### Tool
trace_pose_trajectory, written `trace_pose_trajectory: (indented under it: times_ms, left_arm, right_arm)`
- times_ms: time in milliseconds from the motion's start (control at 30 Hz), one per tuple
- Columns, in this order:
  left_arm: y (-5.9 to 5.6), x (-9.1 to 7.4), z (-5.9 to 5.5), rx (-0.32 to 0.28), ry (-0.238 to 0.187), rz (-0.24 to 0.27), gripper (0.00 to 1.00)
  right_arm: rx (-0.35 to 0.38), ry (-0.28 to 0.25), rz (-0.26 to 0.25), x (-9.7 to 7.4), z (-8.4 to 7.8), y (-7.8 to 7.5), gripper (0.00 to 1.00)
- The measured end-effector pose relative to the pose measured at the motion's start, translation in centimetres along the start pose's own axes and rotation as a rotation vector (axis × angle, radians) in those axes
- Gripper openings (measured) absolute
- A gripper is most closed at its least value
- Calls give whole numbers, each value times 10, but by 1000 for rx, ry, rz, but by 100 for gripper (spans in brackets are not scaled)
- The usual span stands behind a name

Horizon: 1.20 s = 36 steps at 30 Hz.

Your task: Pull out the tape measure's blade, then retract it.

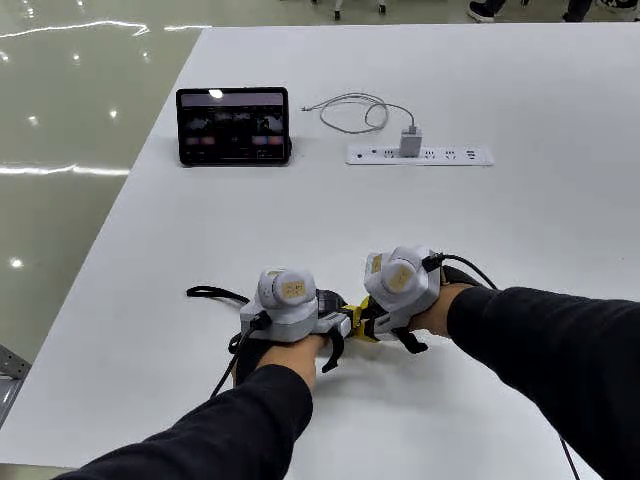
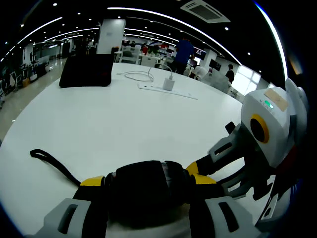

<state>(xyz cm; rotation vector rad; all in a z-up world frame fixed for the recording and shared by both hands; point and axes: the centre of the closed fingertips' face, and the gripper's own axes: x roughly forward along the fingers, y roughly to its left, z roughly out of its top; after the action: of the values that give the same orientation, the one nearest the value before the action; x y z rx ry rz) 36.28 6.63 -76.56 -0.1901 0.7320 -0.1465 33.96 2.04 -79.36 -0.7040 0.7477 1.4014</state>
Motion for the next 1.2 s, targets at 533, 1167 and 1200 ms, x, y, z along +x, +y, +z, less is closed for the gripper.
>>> trace_pose_trajectory:
  times_ms: [533,1167,1200]
  left_arm:
    - [-1,-2,2,17,-31,-7,65]
    - [4,-6,1,4,-11,10,70]
    - [4,-7,1,-3,-8,6,70]
  right_arm:
    - [-18,21,-11,2,-1,0,12]
    - [26,-5,-9,-9,7,6,44]
    - [21,-1,-5,-9,6,8,45]
